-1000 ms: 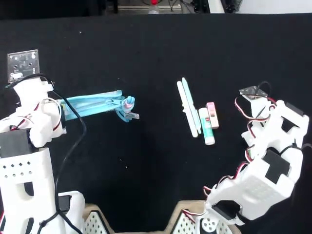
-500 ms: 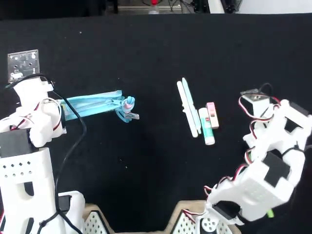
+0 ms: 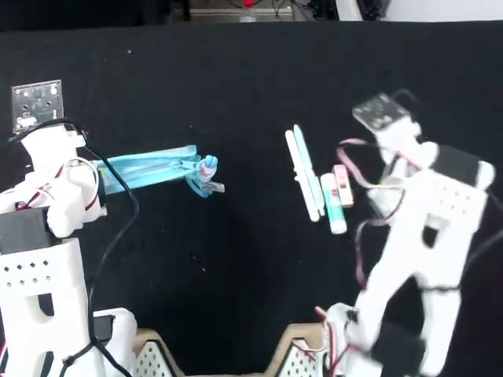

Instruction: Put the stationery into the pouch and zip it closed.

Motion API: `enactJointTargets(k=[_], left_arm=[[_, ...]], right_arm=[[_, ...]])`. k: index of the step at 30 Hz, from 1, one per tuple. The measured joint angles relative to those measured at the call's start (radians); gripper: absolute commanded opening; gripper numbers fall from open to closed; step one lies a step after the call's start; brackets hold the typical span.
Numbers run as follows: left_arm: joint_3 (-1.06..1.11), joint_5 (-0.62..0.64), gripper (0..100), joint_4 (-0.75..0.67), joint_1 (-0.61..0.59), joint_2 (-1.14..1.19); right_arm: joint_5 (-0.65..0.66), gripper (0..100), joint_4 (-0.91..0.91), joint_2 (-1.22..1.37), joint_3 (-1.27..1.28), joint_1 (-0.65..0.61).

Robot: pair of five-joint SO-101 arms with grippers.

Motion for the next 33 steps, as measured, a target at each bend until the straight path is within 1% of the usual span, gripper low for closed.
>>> enactJointTargets(k=[4, 11, 16, 19, 22, 25, 30, 33], left_arm=[[0.0, 0.0, 3, 0.0, 0.0, 0.0], [0.009, 0.0, 3, -0.002, 0.0, 0.0], [0.009, 0.0, 3, -0.002, 0.0, 0.0], [0.009, 0.0, 3, -0.002, 0.0, 0.0], [0.009, 0.0, 3, -0.002, 0.0, 0.0], [0.011, 0.0, 3, -0.002, 0.0, 0.0], [0.014, 0.0, 3, -0.002, 0.0, 0.0], [0.014, 0.0, 3, -0.002, 0.0, 0.0]], right_arm=[[-0.135, 1.1, -0.002, -0.212, 0.0, -0.189], [-0.453, 1.1, -0.064, -0.535, -0.072, -0.5], [-0.677, 1.1, -0.175, -0.669, -0.137, -0.744], [-0.772, 1.1, -0.29, -0.712, -0.147, -0.884], [-0.816, 1.1, -0.41, -0.723, -0.147, -1.007], [-0.821, 1.1, -0.56, -0.724, -0.123, -1.108], [-0.822, 1.1, -0.829, -0.726, -0.021, -1.192], [-0.822, 1.1, -0.936, -0.726, 0.06, -1.224]])
